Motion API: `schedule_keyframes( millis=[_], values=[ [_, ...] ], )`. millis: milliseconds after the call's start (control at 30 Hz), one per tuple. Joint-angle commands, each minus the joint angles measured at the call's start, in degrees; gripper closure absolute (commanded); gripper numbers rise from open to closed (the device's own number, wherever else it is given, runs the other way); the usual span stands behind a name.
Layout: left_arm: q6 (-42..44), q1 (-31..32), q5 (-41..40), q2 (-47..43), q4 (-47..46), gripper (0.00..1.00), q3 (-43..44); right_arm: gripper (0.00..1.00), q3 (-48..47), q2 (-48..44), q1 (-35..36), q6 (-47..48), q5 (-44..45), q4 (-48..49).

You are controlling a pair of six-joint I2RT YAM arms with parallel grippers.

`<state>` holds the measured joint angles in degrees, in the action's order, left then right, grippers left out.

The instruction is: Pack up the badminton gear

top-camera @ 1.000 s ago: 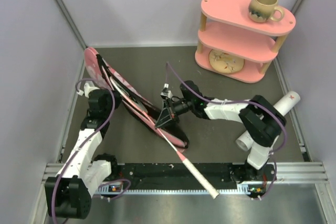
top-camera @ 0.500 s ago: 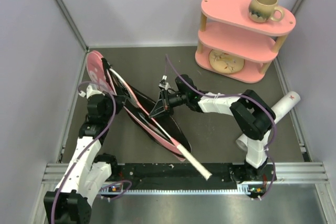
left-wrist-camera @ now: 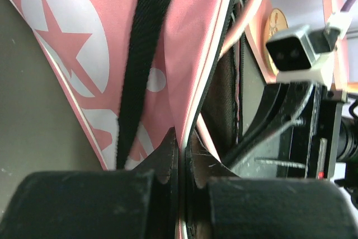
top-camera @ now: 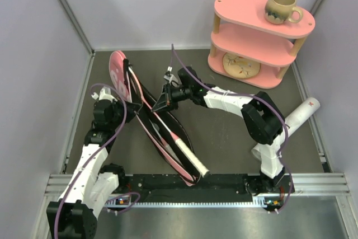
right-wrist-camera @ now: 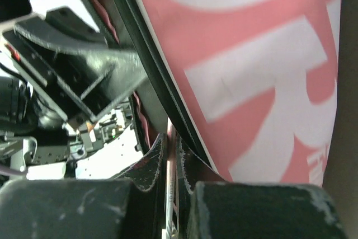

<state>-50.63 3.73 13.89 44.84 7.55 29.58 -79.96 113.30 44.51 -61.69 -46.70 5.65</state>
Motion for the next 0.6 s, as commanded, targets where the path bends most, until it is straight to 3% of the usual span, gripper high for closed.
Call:
schedule_keyframes(
  millis=[0,233,367,567],
  values=[
    [0.6,0.4,7.1,-1.6,-1.9,1.00,3.1,1.00,-7.6,2.3,-0.8,5.6,6.3,-1.3],
    [-1.4,0.4,10.1,-2.6,-3.1,1.00,1.7,1.00,-9.4,3.5,0.1,12.4,13.0,-1.4],
    [-2.4,0.4,10.6,-2.8,-3.2,1.00,1.5,1.00,-9.6,3.0,1.2,15.1,21.4,-2.8],
    [-1.0,0.4,10.1,-2.9,-2.5,1.00,1.8,1.00,-9.5,0.7,1.9,14.9,21.7,-3.2]
  ],
)
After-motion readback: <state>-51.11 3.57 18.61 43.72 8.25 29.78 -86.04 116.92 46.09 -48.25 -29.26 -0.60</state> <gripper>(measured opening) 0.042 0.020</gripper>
